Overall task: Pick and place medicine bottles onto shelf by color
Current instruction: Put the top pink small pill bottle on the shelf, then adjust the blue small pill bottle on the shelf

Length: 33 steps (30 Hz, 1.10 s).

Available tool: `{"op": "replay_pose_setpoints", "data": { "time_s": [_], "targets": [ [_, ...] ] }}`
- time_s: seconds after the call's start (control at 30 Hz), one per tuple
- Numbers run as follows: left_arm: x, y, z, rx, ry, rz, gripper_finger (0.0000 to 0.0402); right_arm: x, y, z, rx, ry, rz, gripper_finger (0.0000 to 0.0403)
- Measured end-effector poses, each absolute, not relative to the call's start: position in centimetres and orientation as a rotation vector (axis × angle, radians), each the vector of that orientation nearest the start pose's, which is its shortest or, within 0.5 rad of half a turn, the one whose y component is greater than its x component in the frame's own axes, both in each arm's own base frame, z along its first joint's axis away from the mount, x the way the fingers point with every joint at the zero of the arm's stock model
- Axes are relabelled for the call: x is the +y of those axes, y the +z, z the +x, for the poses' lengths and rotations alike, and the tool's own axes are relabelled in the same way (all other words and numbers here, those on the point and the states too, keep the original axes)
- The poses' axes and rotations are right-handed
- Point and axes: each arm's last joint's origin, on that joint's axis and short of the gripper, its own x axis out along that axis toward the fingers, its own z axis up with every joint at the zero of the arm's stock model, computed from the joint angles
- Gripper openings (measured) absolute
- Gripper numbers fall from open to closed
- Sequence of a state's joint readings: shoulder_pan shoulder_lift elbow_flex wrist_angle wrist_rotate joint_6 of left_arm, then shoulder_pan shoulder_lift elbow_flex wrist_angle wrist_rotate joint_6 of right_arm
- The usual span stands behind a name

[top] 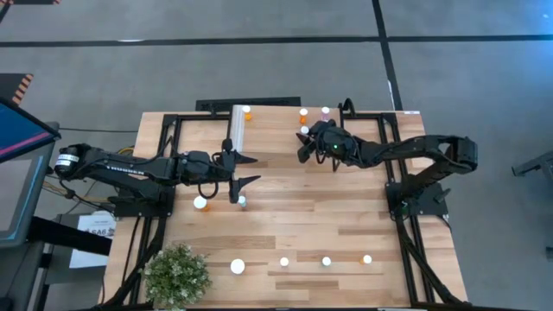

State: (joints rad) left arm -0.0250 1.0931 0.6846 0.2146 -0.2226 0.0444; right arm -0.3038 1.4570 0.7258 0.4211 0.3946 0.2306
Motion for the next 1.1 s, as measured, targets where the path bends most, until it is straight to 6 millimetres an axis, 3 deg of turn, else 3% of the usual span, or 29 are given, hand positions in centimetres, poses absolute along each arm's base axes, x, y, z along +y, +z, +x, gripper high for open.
{"op": "replay_pose_setpoints", "data": {
  "time_s": [0.57,1.1],
  "targets": [
    [0.0,27.8,24.2,0.189,0.194,0.067,0.0229,-9.6,21.6,28.7,0.244,-0.710,0.218,0.0183],
    [0.0,27.8,24.2,0.190,0.195,0.066,0.0229,-8.5,21.4,29.0,0.247,-0.684,0.272,0.0182]
  ]
}}
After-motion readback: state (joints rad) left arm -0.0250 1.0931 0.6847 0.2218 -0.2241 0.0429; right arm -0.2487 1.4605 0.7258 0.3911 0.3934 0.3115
